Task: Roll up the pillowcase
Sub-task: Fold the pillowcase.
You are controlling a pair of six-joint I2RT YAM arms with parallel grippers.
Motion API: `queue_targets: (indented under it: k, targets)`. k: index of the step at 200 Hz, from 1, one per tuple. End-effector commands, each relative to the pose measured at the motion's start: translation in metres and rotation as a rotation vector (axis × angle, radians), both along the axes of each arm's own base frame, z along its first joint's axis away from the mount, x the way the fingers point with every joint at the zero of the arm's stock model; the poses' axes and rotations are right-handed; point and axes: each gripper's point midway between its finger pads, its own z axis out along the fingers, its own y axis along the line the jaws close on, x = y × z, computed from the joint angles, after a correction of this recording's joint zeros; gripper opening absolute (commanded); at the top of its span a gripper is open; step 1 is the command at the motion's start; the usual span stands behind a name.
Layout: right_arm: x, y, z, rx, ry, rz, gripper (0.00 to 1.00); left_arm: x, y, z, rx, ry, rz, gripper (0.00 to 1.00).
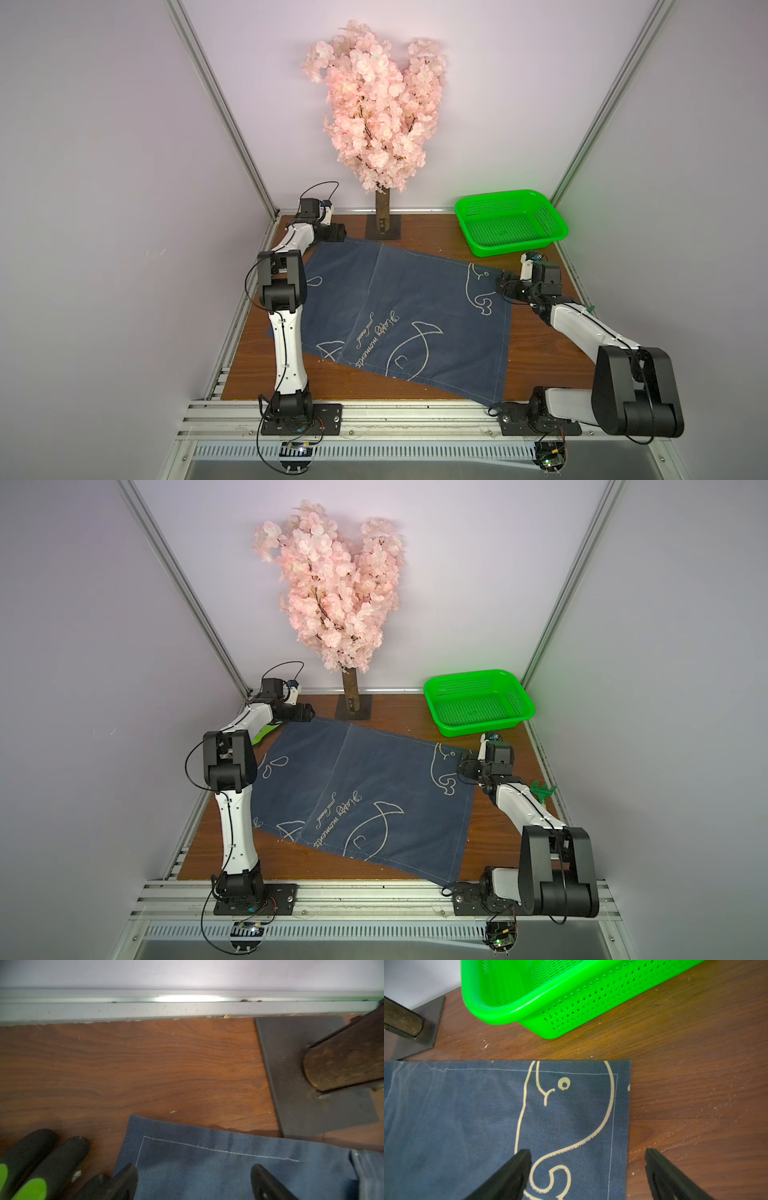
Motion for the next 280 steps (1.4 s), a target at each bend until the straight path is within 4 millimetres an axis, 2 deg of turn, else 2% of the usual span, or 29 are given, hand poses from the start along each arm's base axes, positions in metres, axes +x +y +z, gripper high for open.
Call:
queue_targets:
  k: [1, 36, 75, 111, 149, 185, 215, 249, 280]
  targets:
    - [0.015, -0.004, 0.008, 0.004, -0.030, -0.023, 0.91, 0.006, 0.019, -0.005, 0.028, 0.011, 0.055, 0.88]
    - [0.027, 0.000, -0.001, 0.028, -0.022, -0.013, 0.89, 0.023, 0.018, -0.010, 0.007, -0.028, 0.074, 0.85]
    - [0.038, 0.004, -0.006, 0.037, -0.003, 0.017, 0.87, 0.036, 0.010, -0.005, -0.036, -0.074, 0.063, 0.84]
    - [0.049, -0.002, -0.018, 0.009, 0.026, 0.006, 0.83, 0.031, 0.011, -0.031, -0.018, -0.013, 0.072, 0.83]
    - [0.058, -0.009, -0.026, -0.013, 0.039, -0.017, 0.81, 0.022, 0.014, -0.044, 0.175, 0.038, 0.079, 0.84]
    - [0.066, -0.016, -0.042, -0.040, 0.091, -0.022, 0.79, 0.014, 0.023, -0.056, 0.292, 0.091, 0.109, 0.82]
    - [0.071, -0.022, -0.056, -0.076, 0.126, -0.031, 0.74, 0.002, 0.027, -0.070, 0.332, 0.150, 0.102, 0.74]
    - [0.075, -0.018, -0.064, -0.082, 0.149, -0.005, 0.71, -0.007, 0.026, -0.084, 0.357, 0.199, 0.076, 0.62]
    - [0.077, -0.013, -0.067, -0.084, 0.164, 0.024, 0.59, -0.014, 0.021, -0.093, 0.335, 0.233, 0.060, 0.50]
